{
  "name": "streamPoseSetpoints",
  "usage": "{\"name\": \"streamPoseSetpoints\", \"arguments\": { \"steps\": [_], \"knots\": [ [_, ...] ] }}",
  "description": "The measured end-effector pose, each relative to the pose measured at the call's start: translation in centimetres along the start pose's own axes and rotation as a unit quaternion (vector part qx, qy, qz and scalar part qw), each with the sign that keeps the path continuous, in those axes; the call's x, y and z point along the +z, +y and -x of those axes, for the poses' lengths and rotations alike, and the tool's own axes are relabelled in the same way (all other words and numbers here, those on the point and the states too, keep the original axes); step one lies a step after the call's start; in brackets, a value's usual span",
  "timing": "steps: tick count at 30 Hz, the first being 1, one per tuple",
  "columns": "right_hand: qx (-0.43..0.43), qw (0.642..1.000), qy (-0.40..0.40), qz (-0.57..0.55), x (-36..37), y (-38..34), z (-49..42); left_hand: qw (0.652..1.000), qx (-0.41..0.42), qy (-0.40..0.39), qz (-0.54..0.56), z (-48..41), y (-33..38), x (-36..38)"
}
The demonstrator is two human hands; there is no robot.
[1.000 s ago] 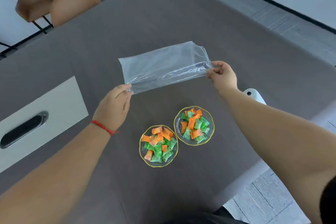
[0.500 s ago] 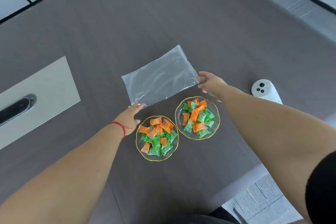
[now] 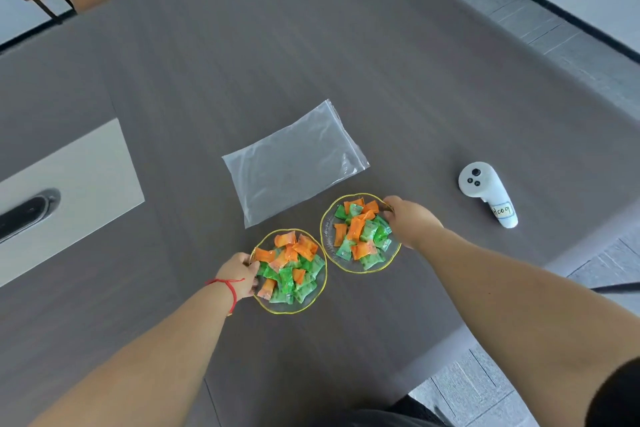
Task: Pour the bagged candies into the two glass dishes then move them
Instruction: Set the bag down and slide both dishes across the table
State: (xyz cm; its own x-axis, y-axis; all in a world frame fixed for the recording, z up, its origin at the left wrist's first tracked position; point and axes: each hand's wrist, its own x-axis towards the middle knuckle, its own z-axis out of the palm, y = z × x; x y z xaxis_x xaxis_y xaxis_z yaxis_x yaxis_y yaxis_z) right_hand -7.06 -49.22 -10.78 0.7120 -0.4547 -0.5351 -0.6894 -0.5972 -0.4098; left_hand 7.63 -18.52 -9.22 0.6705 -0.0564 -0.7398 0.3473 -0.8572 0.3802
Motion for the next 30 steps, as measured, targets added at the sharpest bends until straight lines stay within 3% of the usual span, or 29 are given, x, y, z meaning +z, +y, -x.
{"name": "streamPoseSetpoints", "arguments": {
  "steps": [6,11,18,25,28,30],
  "knots": [
    [0.011,0.998,0.030,-0.049,0.7,0.0,0.9,0.997,0.025,0.050,-0.049,-0.3,-2.3,0.6],
    [0.005,0.996,0.039,-0.081,-0.7,-1.8,2.4,0.998,0.005,0.056,0.019,2.8,-3.0,-1.1],
    [-0.076,0.990,0.035,-0.110,-3.8,-8.2,3.5,0.989,0.009,0.090,0.117,4.3,-7.1,-6.9],
    [-0.134,0.984,0.026,-0.110,-5.2,-16.9,2.9,0.946,0.016,0.187,0.263,6.8,-9.4,-13.7],
    [-0.157,0.982,0.022,-0.106,-4.8,-21.3,2.1,0.944,0.021,0.255,0.206,5.3,-12.3,-17.6],
    [-0.171,0.980,0.019,-0.102,-4.3,-24.2,1.5,0.932,0.010,0.285,0.223,5.1,-13.2,-19.8]
  ]
}}
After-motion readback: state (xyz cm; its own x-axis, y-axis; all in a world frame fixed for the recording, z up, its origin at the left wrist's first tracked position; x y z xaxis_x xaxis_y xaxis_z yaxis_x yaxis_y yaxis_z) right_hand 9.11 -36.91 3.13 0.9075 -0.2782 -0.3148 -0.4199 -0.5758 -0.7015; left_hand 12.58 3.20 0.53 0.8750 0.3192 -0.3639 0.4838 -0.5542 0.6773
